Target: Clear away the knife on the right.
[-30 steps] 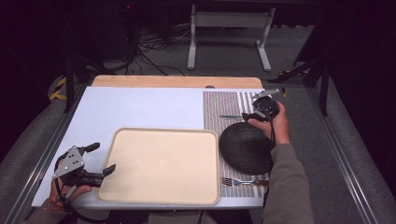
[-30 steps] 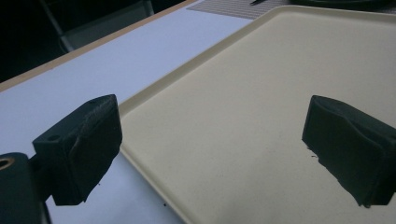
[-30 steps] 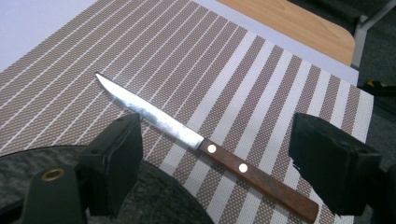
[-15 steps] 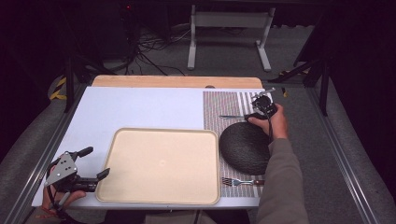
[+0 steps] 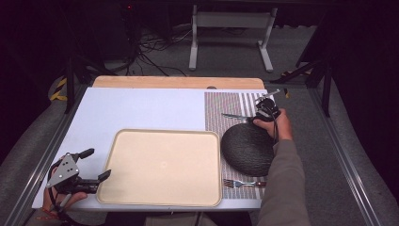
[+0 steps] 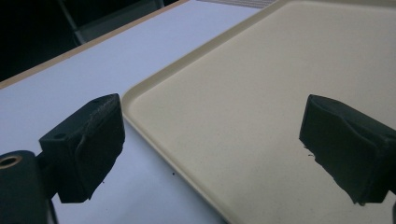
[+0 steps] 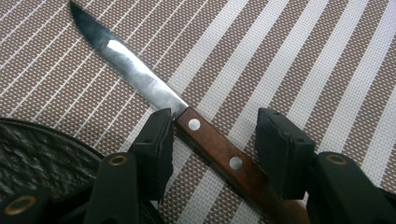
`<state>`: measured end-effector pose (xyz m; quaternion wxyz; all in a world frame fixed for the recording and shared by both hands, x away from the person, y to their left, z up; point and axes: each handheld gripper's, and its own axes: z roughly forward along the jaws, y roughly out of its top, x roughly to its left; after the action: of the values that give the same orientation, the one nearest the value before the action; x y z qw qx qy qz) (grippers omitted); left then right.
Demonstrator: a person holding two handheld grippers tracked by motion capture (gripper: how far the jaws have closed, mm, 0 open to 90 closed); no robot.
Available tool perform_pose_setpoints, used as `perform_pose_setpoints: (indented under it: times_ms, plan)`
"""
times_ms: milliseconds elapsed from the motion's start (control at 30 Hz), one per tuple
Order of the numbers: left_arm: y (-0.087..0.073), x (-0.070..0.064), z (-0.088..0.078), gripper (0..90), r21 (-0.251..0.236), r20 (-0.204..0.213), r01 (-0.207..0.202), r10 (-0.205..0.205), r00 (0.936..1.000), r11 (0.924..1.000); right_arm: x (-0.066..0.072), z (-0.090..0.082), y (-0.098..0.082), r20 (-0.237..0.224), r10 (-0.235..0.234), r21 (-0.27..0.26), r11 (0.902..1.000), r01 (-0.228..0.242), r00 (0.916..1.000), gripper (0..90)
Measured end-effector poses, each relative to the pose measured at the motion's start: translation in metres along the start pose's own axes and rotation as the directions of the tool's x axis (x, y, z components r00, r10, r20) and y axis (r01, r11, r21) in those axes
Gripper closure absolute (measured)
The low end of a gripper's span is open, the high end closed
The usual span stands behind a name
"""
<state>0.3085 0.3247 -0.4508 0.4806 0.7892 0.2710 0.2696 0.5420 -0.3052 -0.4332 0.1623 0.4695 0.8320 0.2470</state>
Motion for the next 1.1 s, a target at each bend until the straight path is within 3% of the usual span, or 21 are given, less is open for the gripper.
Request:
perform_pose_setpoints:
  times_ms: [33,100,133,200,333,600,700,900,1100]
  plan:
    - [0.000,0.000,0.000,7.8,0.000,0.003,0.001,-0.001,1.0000,1.0000,0.000,-0.001,0.000,-0.018,-0.011,-0.008,0.9999,0.011,0.9998,62.1]
    - [0.000,0.000,0.000,7.7,-0.002,0.006,0.000,0.000,1.0000,1.0000,0.001,-0.001,0.000,-0.015,-0.016,-0.012,0.9998,0.016,0.9998,64.3]
    - [0.000,0.000,0.000,7.8,-0.002,0.006,-0.003,0.003,1.0000,1.0000,0.001,-0.001,-0.001,-0.027,-0.025,-0.018,0.9995,0.024,0.9993,72.1]
    - [0.000,-0.001,0.001,7.8,0.001,0.010,0.001,-0.001,0.9999,1.0000,0.001,-0.002,-0.003,-0.014,-0.019,-0.027,0.9994,0.019,0.9997,77.6]
    - [0.000,0.000,0.001,7.7,0.011,0.017,-0.004,0.004,0.9999,0.9999,0.001,-0.001,-0.003,-0.016,-0.030,-0.032,0.9991,0.029,0.9994,77.9]
    - [0.000,0.000,0.002,7.9,0.013,0.026,0.006,-0.007,0.9996,0.9999,0.007,-0.002,-0.001,0.022,-0.110,-0.022,0.9937,0.110,0.9937,78.1]
    - [0.000,0.000,0.003,8.0,0.012,0.028,0.004,-0.004,0.9996,0.9999,0.007,-0.002,-0.001,0.043,-0.114,-0.028,0.9929,0.116,0.9925,78.1]
    - [0.000,0.000,0.003,7.9,0.011,0.026,-0.003,0.002,0.9997,0.9999,0.006,-0.012,0.002,0.118,-0.115,-0.097,0.9871,0.127,0.9863,78.1]
    - [0.000,0.000,0.003,7.9,0.006,0.032,0.004,-0.004,0.9995,1.0000,0.006,-0.025,0.005,0.156,-0.116,-0.156,0.9777,0.140,0.9809,78.1]
